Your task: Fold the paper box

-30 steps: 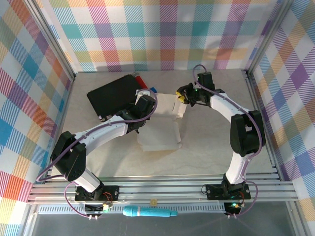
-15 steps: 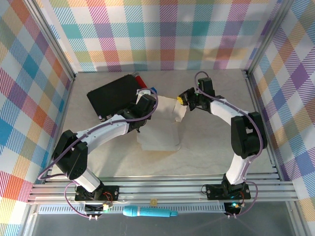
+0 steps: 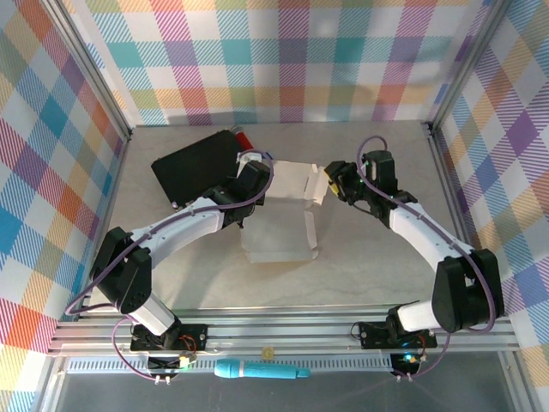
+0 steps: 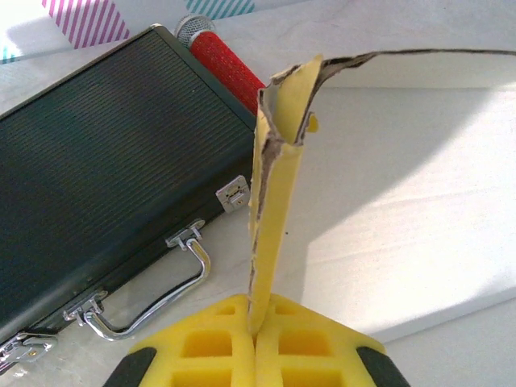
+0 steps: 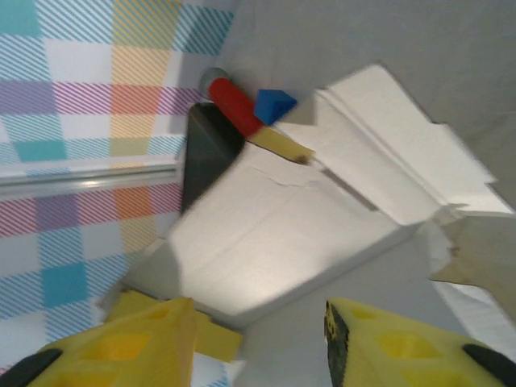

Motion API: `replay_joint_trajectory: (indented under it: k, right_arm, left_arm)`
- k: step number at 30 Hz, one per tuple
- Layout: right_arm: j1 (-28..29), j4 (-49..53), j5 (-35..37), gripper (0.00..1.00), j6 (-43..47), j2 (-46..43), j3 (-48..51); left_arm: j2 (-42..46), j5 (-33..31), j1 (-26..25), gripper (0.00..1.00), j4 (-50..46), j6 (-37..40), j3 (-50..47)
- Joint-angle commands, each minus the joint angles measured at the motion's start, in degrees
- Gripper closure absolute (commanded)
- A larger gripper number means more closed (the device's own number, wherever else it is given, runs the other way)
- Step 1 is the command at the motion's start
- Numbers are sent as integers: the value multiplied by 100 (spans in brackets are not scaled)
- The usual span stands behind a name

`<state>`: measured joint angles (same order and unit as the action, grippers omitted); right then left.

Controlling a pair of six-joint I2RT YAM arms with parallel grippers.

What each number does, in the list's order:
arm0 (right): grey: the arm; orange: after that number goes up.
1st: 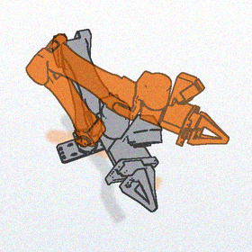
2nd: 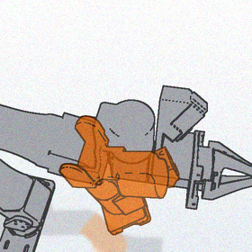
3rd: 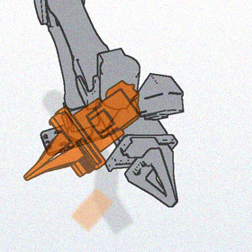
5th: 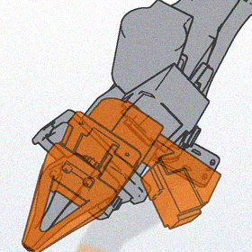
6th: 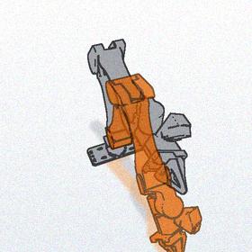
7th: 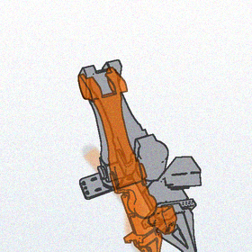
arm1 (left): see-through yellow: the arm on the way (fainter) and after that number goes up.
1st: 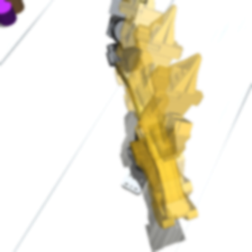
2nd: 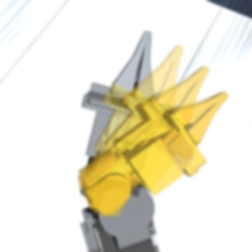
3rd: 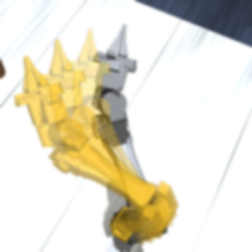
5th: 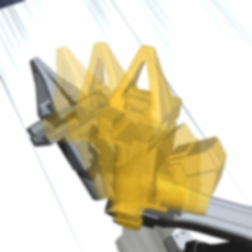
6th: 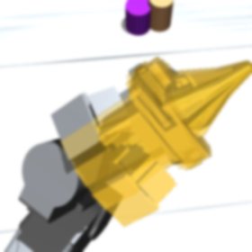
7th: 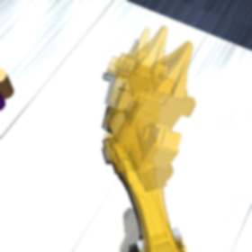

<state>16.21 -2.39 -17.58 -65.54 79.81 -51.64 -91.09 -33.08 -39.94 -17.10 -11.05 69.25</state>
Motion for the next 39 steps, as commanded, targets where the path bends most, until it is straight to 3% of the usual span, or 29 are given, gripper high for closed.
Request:
replay_joint_trajectory:
  k: [1,14,32,39]
  right_arm:
    - [64,-63,-140,59,691,474,381]
    - [449,-449,-292,68,1079,2080,-185]
    - [492,-117,18,77,1619,2548,-706]
    - [616,37,65,97,2008,2511,-971]
  left_arm:
    - [206,30,41,100,-47,24,1]
    - [65,12,31,100,-118,24,88]
    - [30,38,31,100,-206,145,167]
    - [-62,65,35,100,-240,139,237]
